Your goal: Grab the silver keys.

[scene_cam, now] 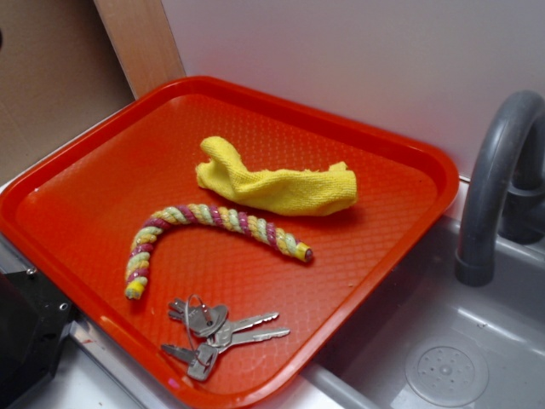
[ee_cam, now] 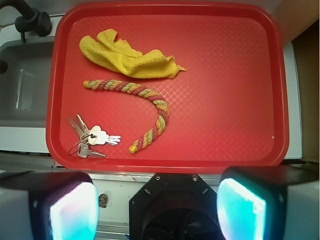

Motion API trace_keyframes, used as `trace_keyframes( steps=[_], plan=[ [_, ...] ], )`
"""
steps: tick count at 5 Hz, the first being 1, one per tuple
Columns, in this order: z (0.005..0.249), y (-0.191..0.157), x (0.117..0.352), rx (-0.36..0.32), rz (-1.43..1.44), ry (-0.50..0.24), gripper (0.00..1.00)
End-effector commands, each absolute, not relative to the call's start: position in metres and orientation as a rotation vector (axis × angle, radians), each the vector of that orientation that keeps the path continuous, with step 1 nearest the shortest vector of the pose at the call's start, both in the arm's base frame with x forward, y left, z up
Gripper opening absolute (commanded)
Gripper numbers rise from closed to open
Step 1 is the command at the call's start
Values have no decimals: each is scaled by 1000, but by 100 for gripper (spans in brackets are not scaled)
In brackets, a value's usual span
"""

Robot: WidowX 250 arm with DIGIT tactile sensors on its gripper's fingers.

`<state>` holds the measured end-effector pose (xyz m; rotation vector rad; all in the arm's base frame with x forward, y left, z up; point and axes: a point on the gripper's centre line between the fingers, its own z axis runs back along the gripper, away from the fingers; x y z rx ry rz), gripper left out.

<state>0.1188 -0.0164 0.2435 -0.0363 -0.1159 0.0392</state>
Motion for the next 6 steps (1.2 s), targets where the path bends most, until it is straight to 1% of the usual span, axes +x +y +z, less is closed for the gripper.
trace_keyframes(
  steps=[1, 2, 3, 4, 5, 6],
  plan=[
    [243, -16, 119, -36, 39, -116, 100],
    [220, -34, 133, 2, 129, -108, 100],
    [209, -55, 141, 6, 96, -203, 100],
    [193, -83, 138, 38, 214, -166, 100],
    [185, -76, 122, -64, 373, -111, 100],
    [177, -77, 113, -77, 477, 36, 100]
  ],
)
